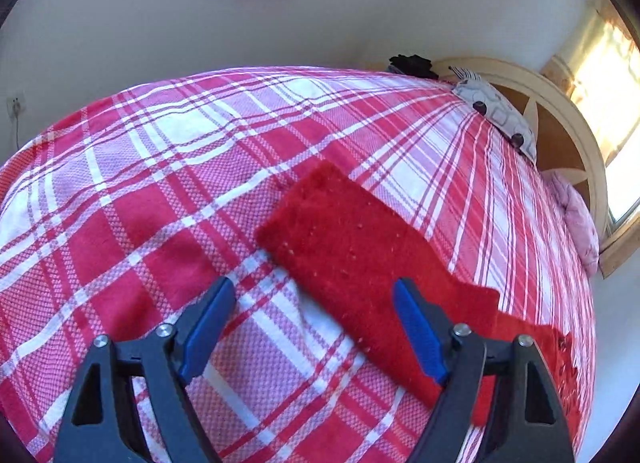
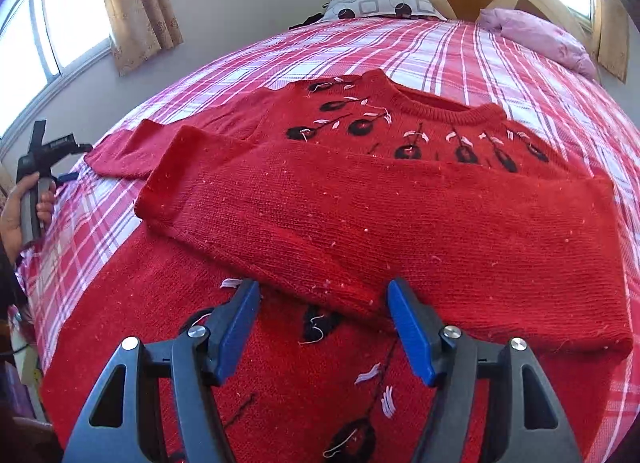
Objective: Fold small clothes
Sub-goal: 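Grasp the other sleeve cuff with the left tool and fold it across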
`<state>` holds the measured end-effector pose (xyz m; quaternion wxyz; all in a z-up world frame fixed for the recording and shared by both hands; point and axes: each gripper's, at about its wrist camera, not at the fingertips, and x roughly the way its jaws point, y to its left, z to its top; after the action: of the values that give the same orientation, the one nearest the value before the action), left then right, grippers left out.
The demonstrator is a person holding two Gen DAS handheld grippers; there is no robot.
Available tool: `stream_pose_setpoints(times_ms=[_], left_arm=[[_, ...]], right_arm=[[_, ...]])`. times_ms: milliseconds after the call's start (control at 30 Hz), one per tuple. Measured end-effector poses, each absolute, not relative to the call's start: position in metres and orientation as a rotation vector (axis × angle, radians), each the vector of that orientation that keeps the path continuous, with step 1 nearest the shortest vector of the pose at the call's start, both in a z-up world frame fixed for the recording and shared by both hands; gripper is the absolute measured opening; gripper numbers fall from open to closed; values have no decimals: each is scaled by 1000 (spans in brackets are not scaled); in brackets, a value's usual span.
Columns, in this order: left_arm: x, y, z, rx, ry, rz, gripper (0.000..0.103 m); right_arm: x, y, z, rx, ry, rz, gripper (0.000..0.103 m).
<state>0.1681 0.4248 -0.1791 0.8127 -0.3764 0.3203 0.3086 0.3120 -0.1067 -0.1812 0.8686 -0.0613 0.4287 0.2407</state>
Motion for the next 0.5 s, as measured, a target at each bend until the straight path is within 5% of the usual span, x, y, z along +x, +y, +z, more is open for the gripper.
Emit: stream_pose_setpoints(times_ms=[300,433,500], left_arm=[[176,438,-184,-844,645,680,52],[179,446,-189,-877,651,657,6],[177,449,-190,-908,637,650,6]], right_arm=[[308,-101,-183,-188,880,485,74],[307,-100,-183,-201,873,476,75],[307,-100,-184,-201,872,474,75]])
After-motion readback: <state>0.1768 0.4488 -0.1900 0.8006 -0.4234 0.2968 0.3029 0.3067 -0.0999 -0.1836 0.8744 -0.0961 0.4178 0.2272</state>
